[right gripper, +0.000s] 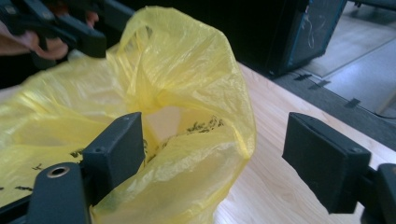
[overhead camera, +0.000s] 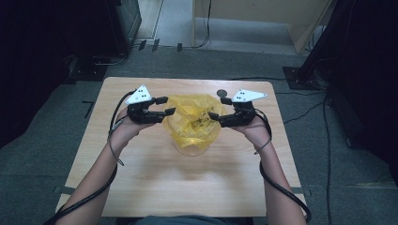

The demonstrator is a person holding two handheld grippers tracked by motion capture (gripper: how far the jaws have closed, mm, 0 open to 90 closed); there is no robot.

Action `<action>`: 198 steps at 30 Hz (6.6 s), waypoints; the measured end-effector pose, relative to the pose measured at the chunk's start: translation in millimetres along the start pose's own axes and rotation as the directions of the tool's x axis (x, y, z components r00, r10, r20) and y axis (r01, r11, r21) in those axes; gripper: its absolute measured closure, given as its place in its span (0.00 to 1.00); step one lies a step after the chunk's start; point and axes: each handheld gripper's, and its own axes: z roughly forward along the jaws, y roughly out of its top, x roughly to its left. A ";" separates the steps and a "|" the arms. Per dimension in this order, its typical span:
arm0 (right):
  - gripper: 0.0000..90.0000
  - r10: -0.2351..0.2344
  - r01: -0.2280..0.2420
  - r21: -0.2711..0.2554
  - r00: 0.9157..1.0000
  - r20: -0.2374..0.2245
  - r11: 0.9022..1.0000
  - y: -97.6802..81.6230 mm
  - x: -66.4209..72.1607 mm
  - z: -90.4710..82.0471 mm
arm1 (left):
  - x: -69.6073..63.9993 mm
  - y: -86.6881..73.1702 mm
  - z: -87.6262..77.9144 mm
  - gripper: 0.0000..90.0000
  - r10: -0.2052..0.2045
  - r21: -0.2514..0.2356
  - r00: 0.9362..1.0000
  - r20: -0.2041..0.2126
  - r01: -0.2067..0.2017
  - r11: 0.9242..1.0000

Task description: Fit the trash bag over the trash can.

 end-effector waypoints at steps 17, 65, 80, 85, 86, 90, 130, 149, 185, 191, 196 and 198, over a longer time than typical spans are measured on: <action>0.19 0.027 -0.025 -0.044 0.999 0.043 0.999 9.4 5.9 5.9 | -3.8 4.4 0.1 0.46 0.028 0.018 1.000 -0.012 -0.028 0.999; 0.83 0.100 -0.097 -0.027 0.987 0.129 0.995 -3.2 -8.9 17.2 | 19.1 -5.2 25.7 0.98 -0.025 -0.005 0.998 -0.055 0.025 1.000; 0.80 0.086 -0.083 -0.027 0.982 0.167 0.996 -5.0 -12.1 13.1 | 19.2 -4.6 24.2 0.97 -0.026 0.001 0.998 -0.062 0.027 1.000; 0.80 0.078 -0.077 -0.012 0.983 0.164 0.997 -7.6 -11.9 15.7 | 20.2 -7.1 25.7 0.98 -0.045 0.002 0.997 -0.059 0.045 0.999; 0.80 0.078 -0.077 -0.013 0.983 0.165 0.997 -7.8 -11.7 16.3 | 20.2 -7.1 25.9 0.98 -0.047 0.001 0.997 -0.059 0.048 0.999; 0.82 0.078 -0.077 -0.015 0.983 0.169 0.997 -9.0 -11.7 18.2 | 20.4 -8.0 26.5 0.99 -0.050 0.003 0.997 -0.059 0.050 0.999; 0.80 0.071 -0.073 0.035 0.995 0.068 0.997 -11.8 -11.7 10.0 | 17.7 -8.9 18.9 0.92 -0.055 0.035 0.998 0.017 0.054 0.998; 0.68 0.023 -0.024 -0.026 0.999 -0.037 0.999 11.1 -5.9 12.6 | 16.6 7.4 29.3 0.77 -0.017 0.032 0.998 0.067 0.015 0.999; 0.95 0.064 -0.065 0.028 0.997 0.035 0.998 -2.7 -17.3 38.9 | 22.6 -4.1 50.0 0.99 -0.065 0.042 0.996 0.056 0.062 0.997; 0.93 0.085 -0.086 0.018 0.996 0.028 0.996 -5.1 -18.8 39.3 | 24.0 -6.4 50.4 0.99 -0.073 0.041 0.995 0.061 0.071 0.997; 0.92 0.137 -0.137 -0.002 0.990 0.024 0.991 -7.8 -22.1 41.0 | 26.6 -7.3 52.9 0.99 -0.092 0.031 0.994 0.060 0.090 0.995; 0.93 0.140 -0.141 0.011 0.989 0.040 0.990 -9.0 -22.4 42.5 | 26.8 -7.2 54.3 0.99 -0.091 0.037 0.994 0.056 0.089 0.995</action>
